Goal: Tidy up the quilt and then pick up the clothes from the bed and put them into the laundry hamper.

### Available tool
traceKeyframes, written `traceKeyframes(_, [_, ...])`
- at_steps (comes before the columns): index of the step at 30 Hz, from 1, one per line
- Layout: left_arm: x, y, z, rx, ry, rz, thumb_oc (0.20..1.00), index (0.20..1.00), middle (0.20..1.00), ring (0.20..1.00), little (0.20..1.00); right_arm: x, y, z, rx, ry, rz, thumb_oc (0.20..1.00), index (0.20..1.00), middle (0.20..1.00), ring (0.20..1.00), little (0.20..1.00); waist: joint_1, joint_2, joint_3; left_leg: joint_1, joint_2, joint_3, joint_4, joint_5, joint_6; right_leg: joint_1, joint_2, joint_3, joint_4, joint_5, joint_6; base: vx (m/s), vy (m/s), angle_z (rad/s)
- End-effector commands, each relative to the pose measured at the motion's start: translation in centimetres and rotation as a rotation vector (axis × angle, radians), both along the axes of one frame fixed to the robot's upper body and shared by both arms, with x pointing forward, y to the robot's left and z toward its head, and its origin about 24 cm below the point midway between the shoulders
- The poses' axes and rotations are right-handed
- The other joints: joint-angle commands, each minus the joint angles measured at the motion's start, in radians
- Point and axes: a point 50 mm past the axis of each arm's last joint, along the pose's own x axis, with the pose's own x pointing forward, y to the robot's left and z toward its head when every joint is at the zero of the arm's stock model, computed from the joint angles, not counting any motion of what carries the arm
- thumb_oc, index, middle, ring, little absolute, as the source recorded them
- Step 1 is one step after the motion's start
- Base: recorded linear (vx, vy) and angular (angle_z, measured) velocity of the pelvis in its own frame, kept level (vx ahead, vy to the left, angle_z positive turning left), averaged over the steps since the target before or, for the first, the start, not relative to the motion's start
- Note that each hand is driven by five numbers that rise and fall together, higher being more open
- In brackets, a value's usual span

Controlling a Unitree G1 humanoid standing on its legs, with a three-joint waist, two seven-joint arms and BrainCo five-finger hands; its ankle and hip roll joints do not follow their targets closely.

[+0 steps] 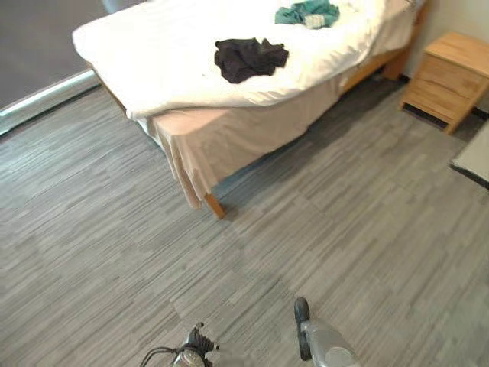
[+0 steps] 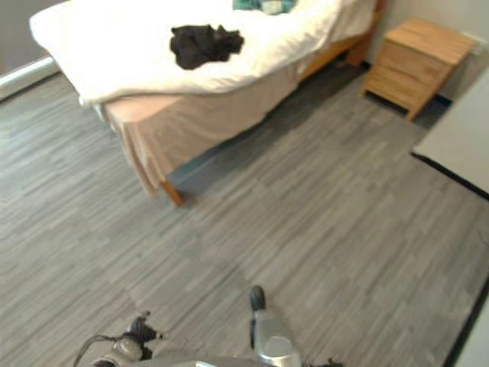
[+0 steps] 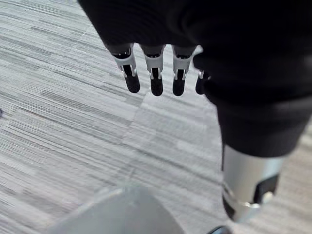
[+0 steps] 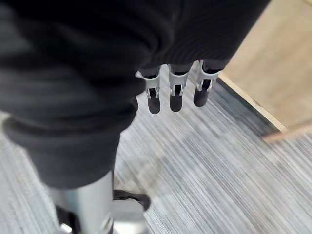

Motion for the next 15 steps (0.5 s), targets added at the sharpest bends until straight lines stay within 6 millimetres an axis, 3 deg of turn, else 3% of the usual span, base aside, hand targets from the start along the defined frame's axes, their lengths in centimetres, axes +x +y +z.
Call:
traceKeyframes(1, [2.3,0.1,1.2,0.004,-0.132,0.033,1.0,1.0,1.0,1.0,1.0,3.3,-1.0,1.1,-0.077,-0.096,0.115,1.0,1.0,1.0,1.0,1.0,0.038,-0.042,0.049,0.074,-0.024,0.245,-0.309,-0.146,0.083,0.132,-0.056,0.032,-0.096,-0.124,0.121,0.62,-0.01,0.04])
traceKeyframes(4, [1.9,-0.4,1.0,-0.013,-0.129,0.043,1.0,1.0,1.0,1.0,1.0,4.6,-0.7,1.5,-0.071,-0.149,0.152,1.0,1.0,1.0,1.0,1.0,0.06,-0.041,0.027,0.045,-0.049,0.316,-0.62,-0.145,0.085,0.203,-0.066,0.021,-0.115,-0.162,0.145,0.43,0.101,0.1])
traceKeyframes(5, [1.9,-0.4,1.0,-0.013,-0.129,0.043,1.0,1.0,1.0,1.0,1.0,4.6,-0.7,1.5,-0.071,-0.149,0.152,1.0,1.0,1.0,1.0,1.0,0.061,-0.043,0.026,0.046,-0.051,0.317,-0.626,-0.14,0.086,0.201,-0.067,0.022,-0.115,-0.161,0.145,0.43,0.123,-0.08])
traceKeyframes(6, [1.2,-0.6,0.6,-0.004,-0.094,0.007,1.0,1.0,1.0,1.0,1.0,5.0,-0.5,1.6,-0.063,-0.169,0.155,1.0,1.0,1.0,1.0,1.0,0.07,-0.034,0.006,0.03,-0.043,0.38,-0.771,-0.1,0.077,0.254,-0.051,0.005,-0.119,-0.203,0.149,0.28,0.075,-0.12])
traceKeyframes(9, [0.3,-0.2,0.3,0.006,-0.059,0.025,1.0,1.0,1.0,1.0,1.0,4.7,-0.5,1.5,-0.065,-0.165,0.147,1.0,1.0,1.0,1.0,1.0,0.07,-0.027,-0.009,0.059,-0.037,0.436,-0.851,-0.094,0.077,0.3,-0.039,-0.017,-0.109,-0.243,0.157,0.43,0.135,-0.01])
traceKeyframes(10, [-0.5,0.1,0.0,0.005,-0.035,0.064,1.0,1.0,1.0,1.0,1.0,4.5,-0.1,1.3,-0.056,-0.166,0.144,1.0,1.0,1.0,1.0,1.0,0.074,-0.021,-0.017,0.1,-0.047,0.445,-0.908,-0.07,0.102,0.299,-0.028,-0.028,-0.048,-0.246,0.161,0.47,0.225,0.05])
traceKeyframes(11, [-1.1,0.1,-0.3,-0.003,-0.01,0.068,1.0,1.0,1.0,1.0,1.0,4.3,0.6,1.1,-0.038,-0.165,0.139,1.0,1.0,1.0,1.0,1.0,0.072,-0.022,-0.027,0.146,-0.07,0.423,-0.963,-0.084,0.124,0.261,-0.031,-0.045,0.093,-0.251,0.181,0.4,0.23,0.1])
traceKeyframes(14, [-1.5,1.1,-0.3,0.036,0.036,-0.001,1.0,1.0,1.0,1.0,1.0,4.8,1.8,1.0,0.003,-0.176,0.153,1.0,1.0,1.0,1.0,1.0,0.042,-0.021,-0.006,0.211,-0.072,0.408,-0.967,-0.134,0.154,0.091,-0.051,-0.024,0.429,-0.17,0.256,0.21,0.151,0.52])
traceKeyframes(15, [-1.5,1.1,-0.3,0.036,0.036,-0.001,1.0,1.0,1.0,1.0,1.0,4.8,1.8,1.0,0.004,-0.176,0.153,1.0,1.0,1.0,1.0,1.0,0.043,-0.022,-0.007,0.209,-0.074,0.409,-0.967,-0.135,0.154,0.088,-0.052,-0.023,0.434,-0.172,0.256,0.1,0.1,0.7])
